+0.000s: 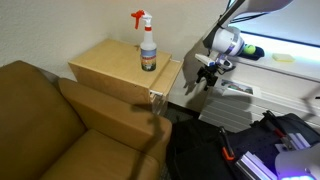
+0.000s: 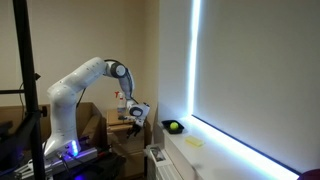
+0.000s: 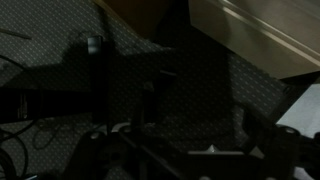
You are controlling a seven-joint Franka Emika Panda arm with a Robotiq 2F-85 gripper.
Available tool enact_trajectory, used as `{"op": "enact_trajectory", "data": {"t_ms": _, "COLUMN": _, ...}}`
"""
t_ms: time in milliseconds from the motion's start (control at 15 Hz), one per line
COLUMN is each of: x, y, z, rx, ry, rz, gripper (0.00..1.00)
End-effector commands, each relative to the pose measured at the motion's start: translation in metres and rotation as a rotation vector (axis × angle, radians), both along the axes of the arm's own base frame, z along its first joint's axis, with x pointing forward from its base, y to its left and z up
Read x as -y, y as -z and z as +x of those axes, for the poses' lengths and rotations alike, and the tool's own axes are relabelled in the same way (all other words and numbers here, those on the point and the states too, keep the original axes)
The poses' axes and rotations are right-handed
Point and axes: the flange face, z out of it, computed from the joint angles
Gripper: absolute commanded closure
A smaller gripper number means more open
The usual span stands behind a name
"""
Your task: Move the black tray to the window sill then place the green ball on it and close the top tray of the night stand
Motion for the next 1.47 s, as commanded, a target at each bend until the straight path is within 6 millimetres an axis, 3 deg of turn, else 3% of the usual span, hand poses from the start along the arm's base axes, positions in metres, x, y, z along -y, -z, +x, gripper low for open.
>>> {"op": "enact_trajectory", "data": {"t_ms": 0, "x": 0.001, "y": 0.001, "z": -0.001, "rx": -0.002, "ry": 0.0, "rz": 0.0, "gripper": 0.0}}
{"op": "enact_trajectory", "data": {"t_ms": 200, "x": -0.019, "y": 0.009, "z": 0.006, "rx": -0.016, "ry": -0.043, "rz": -0.003, "gripper": 0.0}}
{"op": "enact_trajectory", "data": {"t_ms": 533, "x": -0.093, "y": 0.014, "z": 0.039, "rx": 0.065, "ry": -0.173, "rz": 0.052, "gripper": 0.0}}
{"op": "enact_trajectory", "data": {"t_ms": 733, "x": -0.119, "y": 0.016, "z": 0.062, "rx": 0.099, "ry": -0.189, "rz": 0.073, "gripper": 0.0}}
{"op": "enact_trajectory", "data": {"t_ms": 1133, "x": -0.122, "y": 0.022, "z": 0.093, "rx": 0.122, "ry": -0.132, "rz": 0.128, "gripper": 0.0}}
{"op": "enact_trajectory", "data": {"t_ms": 1267, "x": -0.11, "y": 0.024, "z": 0.088, "rx": 0.079, "ry": -0.122, "rz": 0.087, "gripper": 0.0}}
{"op": "enact_trajectory", "data": {"t_ms": 1400, "x": -0.085, "y": 0.018, "z": 0.075, "rx": 0.033, "ry": -0.054, "rz": -0.002, "gripper": 0.0}}
